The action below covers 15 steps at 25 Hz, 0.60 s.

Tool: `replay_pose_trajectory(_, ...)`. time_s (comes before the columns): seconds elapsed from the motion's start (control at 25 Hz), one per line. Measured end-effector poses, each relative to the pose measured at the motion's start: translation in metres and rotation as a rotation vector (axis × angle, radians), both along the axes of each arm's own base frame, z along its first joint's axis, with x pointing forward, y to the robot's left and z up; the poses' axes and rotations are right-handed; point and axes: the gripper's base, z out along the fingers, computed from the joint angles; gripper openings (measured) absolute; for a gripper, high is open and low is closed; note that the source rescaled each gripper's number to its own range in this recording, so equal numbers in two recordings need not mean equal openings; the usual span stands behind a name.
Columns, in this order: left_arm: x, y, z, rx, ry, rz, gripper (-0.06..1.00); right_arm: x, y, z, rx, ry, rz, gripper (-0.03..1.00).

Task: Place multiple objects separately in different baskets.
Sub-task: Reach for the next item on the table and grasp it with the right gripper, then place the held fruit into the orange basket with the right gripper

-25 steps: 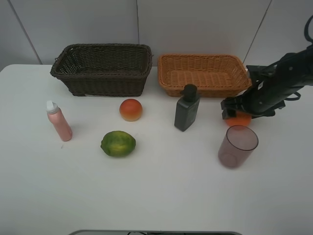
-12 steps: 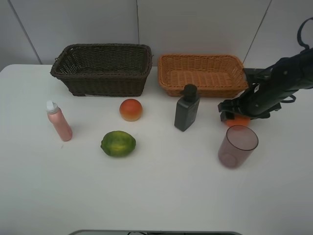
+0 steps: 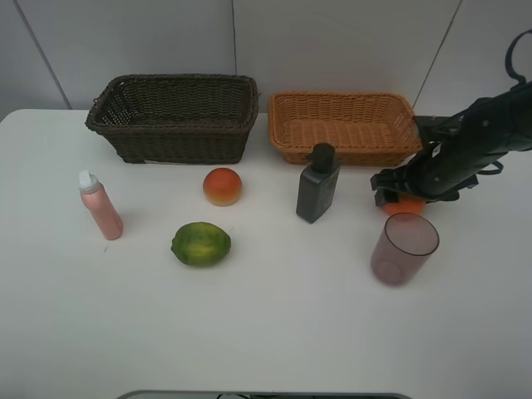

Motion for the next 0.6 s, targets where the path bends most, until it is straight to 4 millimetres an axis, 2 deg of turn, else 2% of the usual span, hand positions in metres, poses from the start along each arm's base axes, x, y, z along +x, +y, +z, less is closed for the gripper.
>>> replay_pose_trajectory(0.6, 0.0000, 0.0000, 0.0000, 0.000, 0.000, 0.000, 1.00, -0.0011, -0.0002, 0.0043, -0.001, 0.001, -0.001, 0.91)
